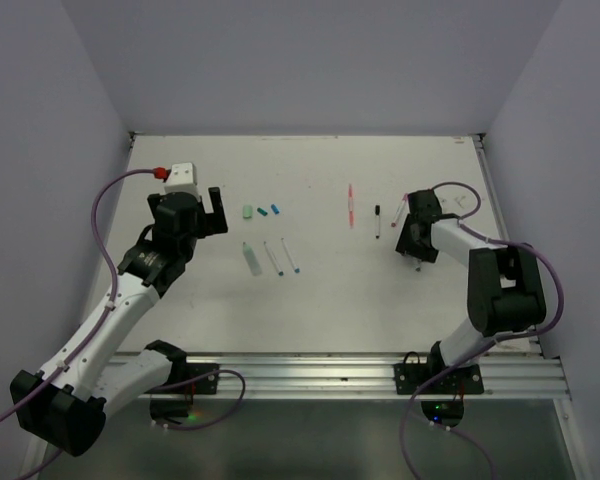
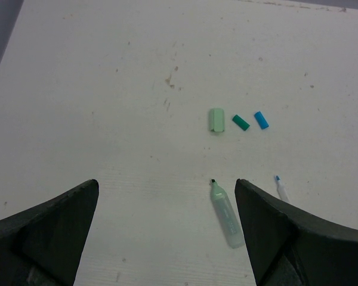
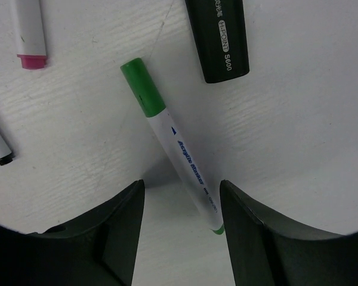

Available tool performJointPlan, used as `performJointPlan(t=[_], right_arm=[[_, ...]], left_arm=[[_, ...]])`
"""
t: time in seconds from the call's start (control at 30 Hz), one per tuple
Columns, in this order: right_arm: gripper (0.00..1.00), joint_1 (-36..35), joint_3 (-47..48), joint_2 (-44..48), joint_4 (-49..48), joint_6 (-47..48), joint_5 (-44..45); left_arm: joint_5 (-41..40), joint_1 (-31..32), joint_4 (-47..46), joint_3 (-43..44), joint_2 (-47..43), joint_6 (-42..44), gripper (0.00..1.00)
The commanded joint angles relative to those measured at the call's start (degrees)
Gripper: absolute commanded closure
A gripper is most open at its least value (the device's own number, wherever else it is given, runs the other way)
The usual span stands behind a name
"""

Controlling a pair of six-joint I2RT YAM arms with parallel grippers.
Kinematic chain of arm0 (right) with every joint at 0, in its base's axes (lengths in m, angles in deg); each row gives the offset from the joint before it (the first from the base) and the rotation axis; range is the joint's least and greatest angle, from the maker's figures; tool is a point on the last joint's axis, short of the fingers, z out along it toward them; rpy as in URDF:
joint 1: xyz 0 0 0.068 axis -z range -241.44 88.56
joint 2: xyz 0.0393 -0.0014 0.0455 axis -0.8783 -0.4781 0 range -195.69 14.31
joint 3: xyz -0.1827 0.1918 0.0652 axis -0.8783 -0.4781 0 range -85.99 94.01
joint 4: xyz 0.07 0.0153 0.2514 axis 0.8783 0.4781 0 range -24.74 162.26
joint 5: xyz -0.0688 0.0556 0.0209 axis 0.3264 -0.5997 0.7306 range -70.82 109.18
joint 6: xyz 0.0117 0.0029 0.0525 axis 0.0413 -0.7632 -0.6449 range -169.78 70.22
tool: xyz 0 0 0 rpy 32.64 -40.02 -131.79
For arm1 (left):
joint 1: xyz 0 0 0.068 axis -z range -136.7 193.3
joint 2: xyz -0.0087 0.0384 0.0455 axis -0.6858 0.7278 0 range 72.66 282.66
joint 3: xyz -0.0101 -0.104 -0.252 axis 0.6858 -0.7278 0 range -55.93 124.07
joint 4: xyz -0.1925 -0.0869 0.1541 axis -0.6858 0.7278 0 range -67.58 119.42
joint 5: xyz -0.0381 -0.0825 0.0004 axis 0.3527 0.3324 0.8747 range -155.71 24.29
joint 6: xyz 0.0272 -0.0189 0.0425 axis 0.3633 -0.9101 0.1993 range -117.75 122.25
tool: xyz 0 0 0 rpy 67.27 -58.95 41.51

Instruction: Open the pen caps

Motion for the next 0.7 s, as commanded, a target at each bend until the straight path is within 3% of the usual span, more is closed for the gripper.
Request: performJointPlan(t=[0.0, 0.2, 0.63, 0.67], right_arm=[[0.44, 0.5, -0.5, -0.5, -1.5, -0.3, -2.5], [0.5, 0.5, -0.4, -2.2, -1.3, 0.1, -5.6], [1.0, -1.1, -5.7, 3.7, -2.3, 0.7, -10.3], [1.0, -1.7, -6.1, 5.2, -2.3, 0.9, -11.4]], left_arm=[[-0.6, -0.5, -0.4, -0.4, -0.3, 1.0, 0.0], [-0.5, -0.5, -0.4, -0.5, 0.1, 1.1, 0.0], [4.5, -0.5, -1.4, -1.1, -0.2, 1.4, 0.0], [5.7, -0.5, -1.5, -1.1, -0.2, 1.2, 0.0]])
